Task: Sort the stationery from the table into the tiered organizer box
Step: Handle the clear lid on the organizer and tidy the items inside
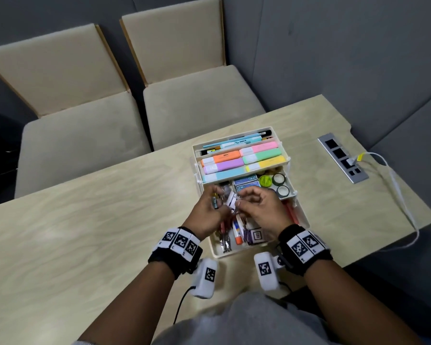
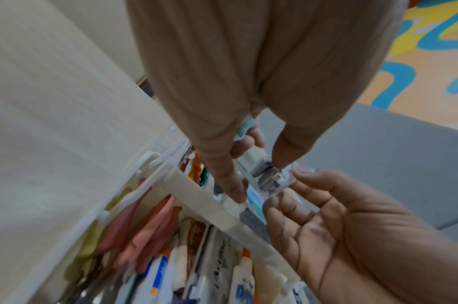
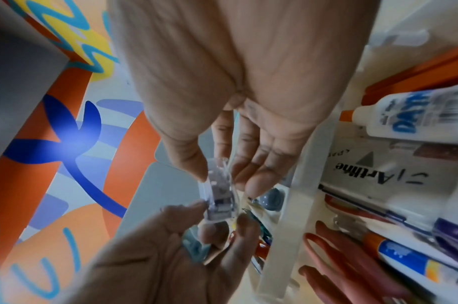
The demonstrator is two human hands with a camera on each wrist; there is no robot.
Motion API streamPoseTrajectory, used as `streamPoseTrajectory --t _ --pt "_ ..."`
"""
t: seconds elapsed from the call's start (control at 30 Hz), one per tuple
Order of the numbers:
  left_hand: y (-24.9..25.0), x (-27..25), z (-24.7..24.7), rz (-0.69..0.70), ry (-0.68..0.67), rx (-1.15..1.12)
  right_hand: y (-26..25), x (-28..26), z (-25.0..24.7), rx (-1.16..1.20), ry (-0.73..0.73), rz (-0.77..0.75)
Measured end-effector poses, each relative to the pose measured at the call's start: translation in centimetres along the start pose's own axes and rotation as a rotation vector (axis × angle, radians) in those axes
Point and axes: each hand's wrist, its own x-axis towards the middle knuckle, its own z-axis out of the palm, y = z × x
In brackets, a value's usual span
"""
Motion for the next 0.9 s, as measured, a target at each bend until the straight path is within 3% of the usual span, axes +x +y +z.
streamPoseTrajectory --t 0.1,0.23,0.37,0.6,0.77,0.9 --pt "-0.2 0.4 -0.3 -0.028 0.045 0.117 -0.4 0.4 -0.2 -0.021 0.068 -0.007" --pt "0.3 0.7 -0.7 0.039 0.058 0.383 -0.6 1.3 -1.3 -0.119 0.172 -0.039" --pt "1.1 1.3 0.0 0.166 0.072 0.574 -0.6 1.8 -1.7 -0.070 0.139 -0.045" --pt "0.3 2.3 2.2 0.254 0.019 0.925 -0.1 1.4 -2.9 -0.069 0.169 -0.018" --pt "-0.7 2.0 1.7 0.333 0.050 0.924 -0.3 0.3 -3.9 -0.063 0.180 -0.028" --pt "-1.8 0.4 -0.3 0.382 0.188 0.822 0.6 -1.2 -4.3 -0.267 0.101 -0.116"
